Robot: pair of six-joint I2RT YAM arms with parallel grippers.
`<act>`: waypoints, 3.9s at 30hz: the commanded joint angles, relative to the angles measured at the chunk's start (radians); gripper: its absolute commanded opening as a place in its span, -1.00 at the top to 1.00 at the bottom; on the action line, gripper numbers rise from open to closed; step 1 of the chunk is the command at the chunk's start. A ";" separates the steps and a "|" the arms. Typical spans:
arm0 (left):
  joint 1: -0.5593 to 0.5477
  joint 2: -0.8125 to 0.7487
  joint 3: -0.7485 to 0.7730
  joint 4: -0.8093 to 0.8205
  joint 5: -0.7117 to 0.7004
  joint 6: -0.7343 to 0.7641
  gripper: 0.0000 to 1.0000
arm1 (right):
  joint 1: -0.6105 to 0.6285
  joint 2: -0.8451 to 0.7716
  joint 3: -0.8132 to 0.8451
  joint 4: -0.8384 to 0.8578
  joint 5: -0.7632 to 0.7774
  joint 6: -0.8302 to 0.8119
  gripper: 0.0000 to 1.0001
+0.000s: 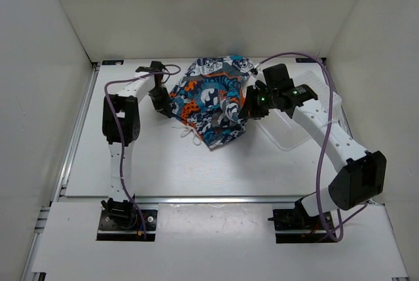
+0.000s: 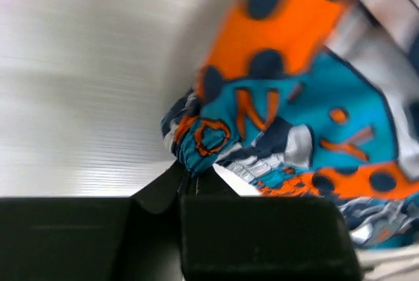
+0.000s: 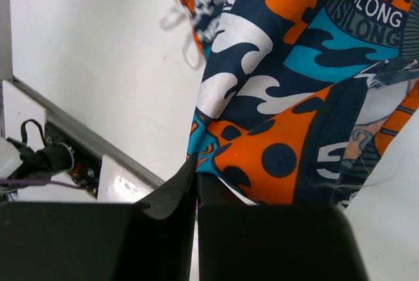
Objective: Fold and stack the shorts
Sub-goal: Flatten the shorts out
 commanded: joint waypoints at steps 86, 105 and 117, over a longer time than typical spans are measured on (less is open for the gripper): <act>0.358 -1.181 0.205 -0.182 0.142 -0.167 0.78 | 0.194 -0.204 0.705 -0.233 0.437 -0.057 1.00; 0.358 -1.184 0.084 -0.133 0.216 -0.184 0.78 | 0.194 -0.034 1.030 -0.232 0.581 -0.221 1.00; 0.358 -0.712 -0.193 0.117 0.083 -0.106 0.78 | 0.047 0.564 1.059 -0.059 0.392 -0.266 1.00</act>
